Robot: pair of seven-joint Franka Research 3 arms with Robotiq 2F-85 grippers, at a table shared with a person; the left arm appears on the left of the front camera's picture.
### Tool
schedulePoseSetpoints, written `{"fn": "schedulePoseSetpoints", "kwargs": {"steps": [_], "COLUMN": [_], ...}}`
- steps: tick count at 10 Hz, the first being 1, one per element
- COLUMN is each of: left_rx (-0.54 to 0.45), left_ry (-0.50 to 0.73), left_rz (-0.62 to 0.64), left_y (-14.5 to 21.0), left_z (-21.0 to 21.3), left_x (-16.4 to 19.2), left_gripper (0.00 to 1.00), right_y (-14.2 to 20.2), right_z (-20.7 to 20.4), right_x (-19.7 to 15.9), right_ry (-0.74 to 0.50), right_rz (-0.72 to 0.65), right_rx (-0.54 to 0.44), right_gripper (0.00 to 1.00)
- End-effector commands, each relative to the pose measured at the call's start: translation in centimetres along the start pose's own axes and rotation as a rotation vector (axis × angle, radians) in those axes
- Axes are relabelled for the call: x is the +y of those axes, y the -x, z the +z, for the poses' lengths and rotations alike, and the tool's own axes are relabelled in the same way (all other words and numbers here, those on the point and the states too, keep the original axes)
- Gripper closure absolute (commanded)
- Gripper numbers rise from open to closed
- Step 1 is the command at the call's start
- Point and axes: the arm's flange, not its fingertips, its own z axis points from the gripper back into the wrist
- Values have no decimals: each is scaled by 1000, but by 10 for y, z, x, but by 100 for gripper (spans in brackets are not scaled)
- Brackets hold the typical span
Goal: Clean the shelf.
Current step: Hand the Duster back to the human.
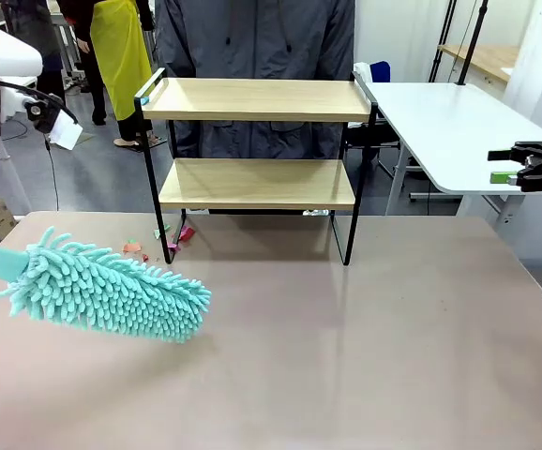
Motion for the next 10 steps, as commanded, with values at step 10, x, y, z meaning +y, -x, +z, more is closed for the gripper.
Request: {"fn": "schedulePoseSetpoints", "kwargs": {"steps": [10], "left_rx": [-539], "left_ry": [175], "left_rz": [-422], "left_y": [-64], "left_z": [-24], "left_x": [21], "left_gripper": [87], "right_y": [-133], "right_z": [-52], "right_x": [118], "right_ry": [-311], "right_rz": [7], "right_rx": [-185], "right_gripper": [0]}}
